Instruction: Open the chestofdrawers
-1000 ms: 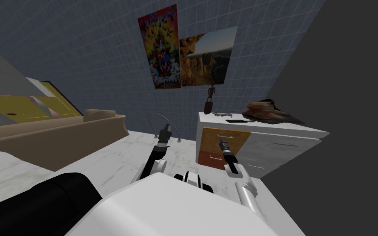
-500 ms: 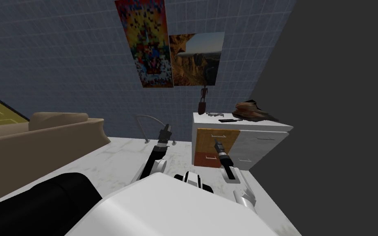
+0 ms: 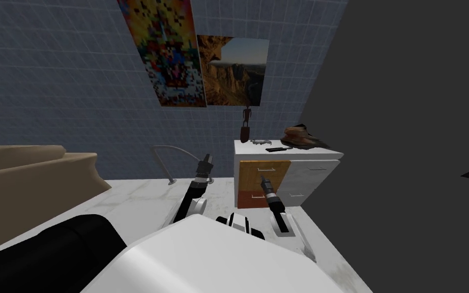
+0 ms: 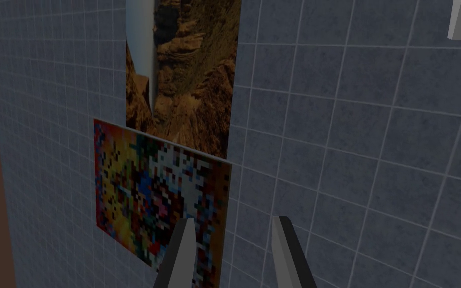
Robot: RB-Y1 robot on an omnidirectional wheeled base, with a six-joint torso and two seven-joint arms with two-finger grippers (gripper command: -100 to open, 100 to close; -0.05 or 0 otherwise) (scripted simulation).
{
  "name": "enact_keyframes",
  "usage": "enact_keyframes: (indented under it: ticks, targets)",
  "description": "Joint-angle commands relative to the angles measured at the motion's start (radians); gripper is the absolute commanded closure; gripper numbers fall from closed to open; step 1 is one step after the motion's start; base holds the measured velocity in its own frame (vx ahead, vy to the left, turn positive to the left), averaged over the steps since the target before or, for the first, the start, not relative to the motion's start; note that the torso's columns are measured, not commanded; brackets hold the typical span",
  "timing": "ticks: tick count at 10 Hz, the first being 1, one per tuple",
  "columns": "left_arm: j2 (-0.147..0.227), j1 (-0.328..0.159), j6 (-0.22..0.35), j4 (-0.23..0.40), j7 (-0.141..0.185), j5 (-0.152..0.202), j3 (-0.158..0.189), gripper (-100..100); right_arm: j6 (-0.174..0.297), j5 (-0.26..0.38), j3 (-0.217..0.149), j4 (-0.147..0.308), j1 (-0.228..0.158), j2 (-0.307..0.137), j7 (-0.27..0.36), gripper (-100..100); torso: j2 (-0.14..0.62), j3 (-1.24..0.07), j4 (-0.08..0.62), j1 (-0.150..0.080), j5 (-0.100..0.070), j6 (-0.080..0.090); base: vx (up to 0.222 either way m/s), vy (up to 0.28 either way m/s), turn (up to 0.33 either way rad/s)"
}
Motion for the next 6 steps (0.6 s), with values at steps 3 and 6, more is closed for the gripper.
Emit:
enact_keyframes:
  ticks: [3,6]
  targets:
    - [0.0,0.0,0.0,0.0,0.0,0.0,0.0,0,0.011,0.02,0.143,-0.131,0.119,0.027,-0.021,100,0.002,0.001,0.0,0.0,0.0,-0.001,0.113,0.001,-0.248]
    - [0.0,0.0,0.0,0.0,0.0,0.0,0.0,0,0.015,0.023,0.165,-0.15,0.133,-0.014,-0.019,-100,0.005,0.003,0.001,-0.001,0.0,-0.001,0.045,0.001,-0.053]
